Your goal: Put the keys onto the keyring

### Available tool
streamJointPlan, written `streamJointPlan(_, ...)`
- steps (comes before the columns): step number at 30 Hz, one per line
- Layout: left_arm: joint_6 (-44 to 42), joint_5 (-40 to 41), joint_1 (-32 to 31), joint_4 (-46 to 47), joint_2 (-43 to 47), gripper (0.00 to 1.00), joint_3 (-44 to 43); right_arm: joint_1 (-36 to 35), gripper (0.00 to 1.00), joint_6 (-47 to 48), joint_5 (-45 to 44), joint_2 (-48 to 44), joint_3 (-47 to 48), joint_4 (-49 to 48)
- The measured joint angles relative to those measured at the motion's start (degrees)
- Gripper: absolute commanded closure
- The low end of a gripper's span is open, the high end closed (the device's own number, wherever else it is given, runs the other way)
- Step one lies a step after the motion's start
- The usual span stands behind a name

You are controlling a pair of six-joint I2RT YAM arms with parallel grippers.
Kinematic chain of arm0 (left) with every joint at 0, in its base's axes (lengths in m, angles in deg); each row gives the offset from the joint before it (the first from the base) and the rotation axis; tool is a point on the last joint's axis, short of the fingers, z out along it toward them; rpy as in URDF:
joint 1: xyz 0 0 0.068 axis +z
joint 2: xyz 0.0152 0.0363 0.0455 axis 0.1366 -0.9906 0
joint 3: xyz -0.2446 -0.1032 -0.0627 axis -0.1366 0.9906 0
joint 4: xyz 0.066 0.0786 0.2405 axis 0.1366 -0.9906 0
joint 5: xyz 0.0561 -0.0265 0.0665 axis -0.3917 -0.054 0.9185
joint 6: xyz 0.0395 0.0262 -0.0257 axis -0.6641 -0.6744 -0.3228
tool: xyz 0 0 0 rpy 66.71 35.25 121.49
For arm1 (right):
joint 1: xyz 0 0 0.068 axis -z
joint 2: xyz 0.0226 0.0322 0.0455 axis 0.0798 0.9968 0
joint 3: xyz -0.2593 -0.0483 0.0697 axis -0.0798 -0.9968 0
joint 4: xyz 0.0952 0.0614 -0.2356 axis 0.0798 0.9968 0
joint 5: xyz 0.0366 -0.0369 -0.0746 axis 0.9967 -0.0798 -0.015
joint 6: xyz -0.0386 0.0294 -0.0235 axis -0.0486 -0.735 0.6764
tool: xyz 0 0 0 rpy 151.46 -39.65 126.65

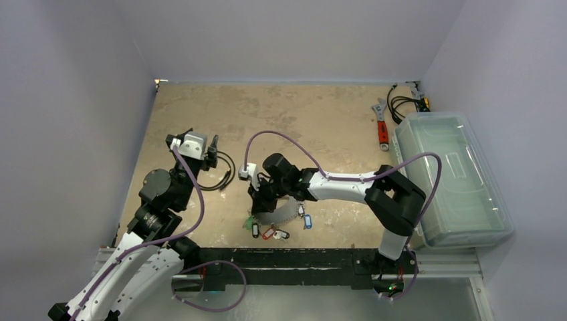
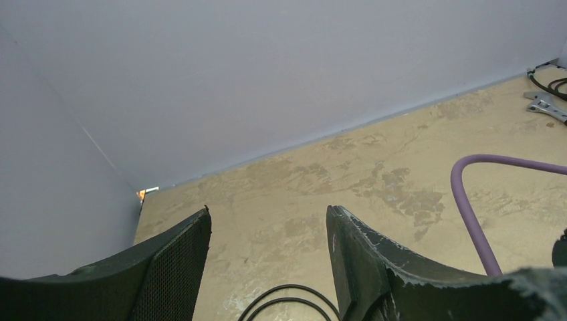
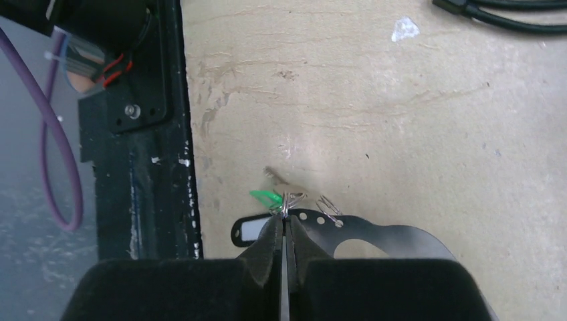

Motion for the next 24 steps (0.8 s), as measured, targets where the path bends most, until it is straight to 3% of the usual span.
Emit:
streamJointPlan(13,0.0,-3.08,0.07,0.0,-0.04,0.37,0.0,7.63,1.0,-11.78,5.42,-6.91,0.0,0.9)
streamJointPlan(24,0.04,-13.46,0.2,0.98,1.4,0.36,0.2,10.64,1.0,-15.15,4.37,-18.45,-2.89,-1.88)
